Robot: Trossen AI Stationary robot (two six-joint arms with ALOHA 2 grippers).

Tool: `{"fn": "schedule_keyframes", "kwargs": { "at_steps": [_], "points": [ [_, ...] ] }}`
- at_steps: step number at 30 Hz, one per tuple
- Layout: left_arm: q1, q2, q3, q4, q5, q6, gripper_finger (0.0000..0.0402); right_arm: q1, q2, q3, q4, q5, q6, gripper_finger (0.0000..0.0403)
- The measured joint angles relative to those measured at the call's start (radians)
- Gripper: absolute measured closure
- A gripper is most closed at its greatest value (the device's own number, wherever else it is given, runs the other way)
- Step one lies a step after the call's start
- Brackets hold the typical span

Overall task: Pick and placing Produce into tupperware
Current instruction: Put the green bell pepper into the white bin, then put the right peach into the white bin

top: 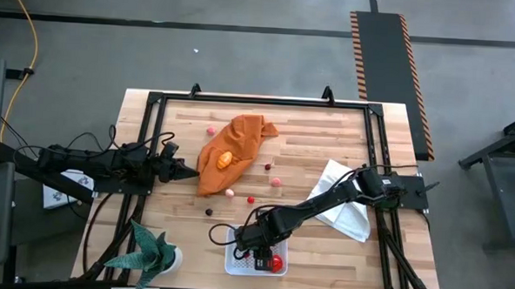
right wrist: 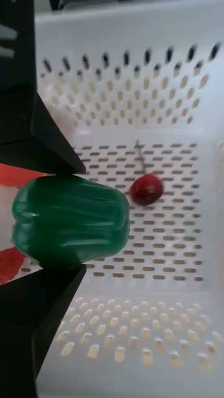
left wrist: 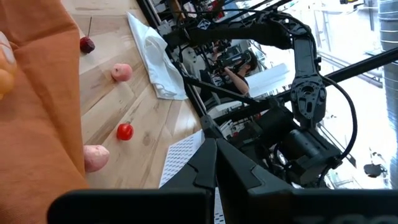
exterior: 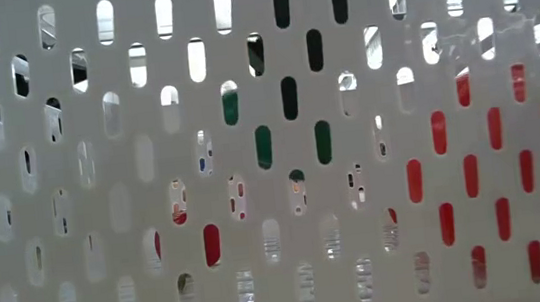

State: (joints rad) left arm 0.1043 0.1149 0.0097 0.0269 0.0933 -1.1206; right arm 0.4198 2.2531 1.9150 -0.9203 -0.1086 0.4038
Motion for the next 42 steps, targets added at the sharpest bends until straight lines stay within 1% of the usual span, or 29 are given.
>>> {"fn": "schedule_keyframes", "kwargs": {
  "at_steps": [13,27,36,42],
  "points": [
    [0.000,0.000,0.000,0.000,0.000,0.000,0.0401,0.002,0.020,-0.001,0.006,-0.006,0.009,0.0183],
    [0.000,0.000,0.000,0.000,0.000,0.000,0.0401,0.002,0.019,-0.001,0.028,-0.007,0.015,0.0146],
    [0.000,0.000,0.000,0.000,0.000,0.000,0.0401,0.002,0.019,-0.001,0.028,-0.007,0.015,0.0143],
    [0.000,0.000,0.000,0.000,0.000,0.000,0.0401,-0.006,0.019,0.059,0.007,-0.014,0.015,0.0143]
  ]
}}
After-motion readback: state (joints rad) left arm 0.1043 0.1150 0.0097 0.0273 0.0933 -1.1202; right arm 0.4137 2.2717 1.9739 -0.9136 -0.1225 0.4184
